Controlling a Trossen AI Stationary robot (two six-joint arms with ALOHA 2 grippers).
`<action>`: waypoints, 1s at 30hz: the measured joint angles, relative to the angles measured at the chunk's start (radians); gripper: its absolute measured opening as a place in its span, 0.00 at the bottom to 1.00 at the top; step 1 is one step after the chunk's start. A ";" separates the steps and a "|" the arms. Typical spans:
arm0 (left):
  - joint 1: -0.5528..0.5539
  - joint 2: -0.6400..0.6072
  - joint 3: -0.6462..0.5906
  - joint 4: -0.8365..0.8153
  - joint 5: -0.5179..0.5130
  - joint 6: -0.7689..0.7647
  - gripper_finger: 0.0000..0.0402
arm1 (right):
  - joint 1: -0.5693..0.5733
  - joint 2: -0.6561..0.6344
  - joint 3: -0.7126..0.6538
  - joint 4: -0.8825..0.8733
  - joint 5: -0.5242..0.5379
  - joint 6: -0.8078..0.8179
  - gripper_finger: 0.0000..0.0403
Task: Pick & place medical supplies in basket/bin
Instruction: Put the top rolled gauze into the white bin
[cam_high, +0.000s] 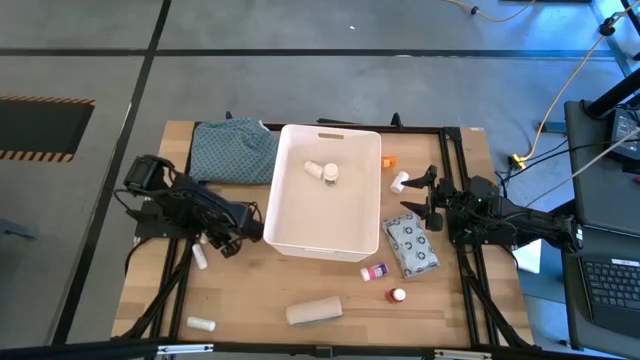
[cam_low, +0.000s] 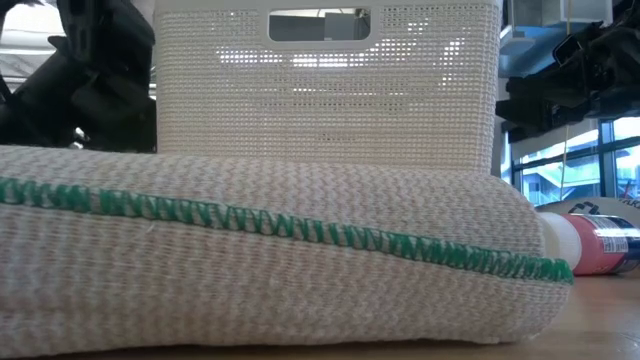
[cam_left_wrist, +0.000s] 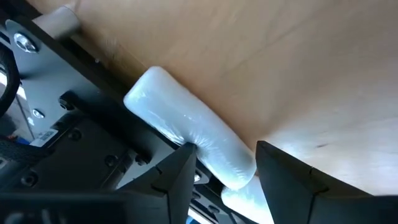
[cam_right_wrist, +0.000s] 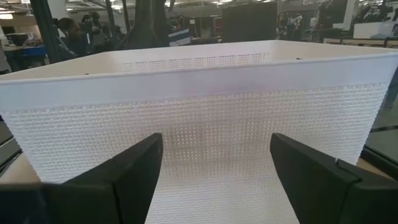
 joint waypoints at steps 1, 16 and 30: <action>0.001 0.005 0.000 0.000 0.000 -0.002 0.42 | 0.000 0.000 0.000 -0.001 0.000 0.001 0.74; 0.002 0.101 0.011 -0.007 -0.010 -0.012 0.32 | 0.000 0.000 0.000 0.000 0.000 0.002 0.74; 0.000 0.106 0.232 -0.212 -0.023 0.081 0.06 | 0.000 0.000 0.000 0.000 0.000 -0.023 0.74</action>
